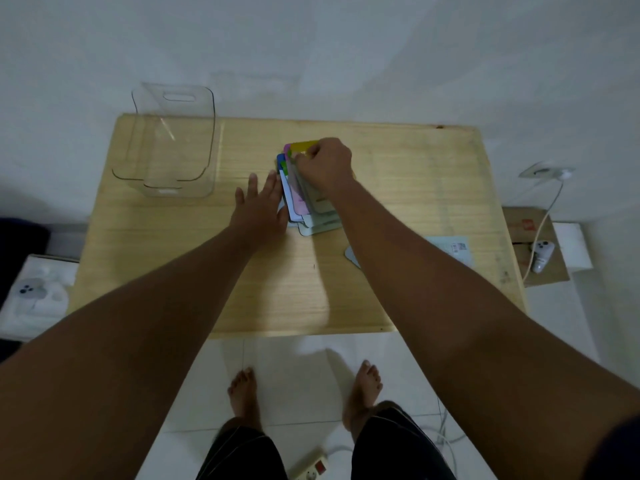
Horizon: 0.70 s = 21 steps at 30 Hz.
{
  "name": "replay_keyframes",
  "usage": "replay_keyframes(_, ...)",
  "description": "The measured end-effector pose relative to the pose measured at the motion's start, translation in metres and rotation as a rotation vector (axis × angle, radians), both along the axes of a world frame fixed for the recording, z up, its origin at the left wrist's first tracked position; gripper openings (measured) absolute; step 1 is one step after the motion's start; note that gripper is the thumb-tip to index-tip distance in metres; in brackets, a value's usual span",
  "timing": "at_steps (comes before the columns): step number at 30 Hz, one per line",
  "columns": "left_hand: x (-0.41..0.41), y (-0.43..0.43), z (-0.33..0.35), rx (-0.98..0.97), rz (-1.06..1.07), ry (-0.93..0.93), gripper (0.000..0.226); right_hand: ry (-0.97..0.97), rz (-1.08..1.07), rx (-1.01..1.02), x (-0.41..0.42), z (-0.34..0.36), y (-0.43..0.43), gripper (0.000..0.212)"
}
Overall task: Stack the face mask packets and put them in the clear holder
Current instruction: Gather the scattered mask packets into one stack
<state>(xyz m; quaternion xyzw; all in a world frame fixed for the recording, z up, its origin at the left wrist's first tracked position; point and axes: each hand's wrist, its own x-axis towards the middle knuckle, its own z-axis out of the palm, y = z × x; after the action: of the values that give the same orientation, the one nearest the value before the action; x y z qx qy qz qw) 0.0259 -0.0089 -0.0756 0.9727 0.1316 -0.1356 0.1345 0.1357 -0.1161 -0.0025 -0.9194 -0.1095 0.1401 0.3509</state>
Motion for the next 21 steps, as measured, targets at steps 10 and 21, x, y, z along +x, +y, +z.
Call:
replay_keyframes(10, 0.0, -0.001, 0.003, -0.032, 0.01, -0.003, 0.068, -0.016, 0.007, 0.051, -0.02, -0.004, -0.089, 0.036)
replay_keyframes(21, 0.0, -0.003, 0.003, 0.006, 0.004, -0.007, 0.067, 0.099, 0.119, -0.474, -0.048, -0.024, -0.182, 0.103)
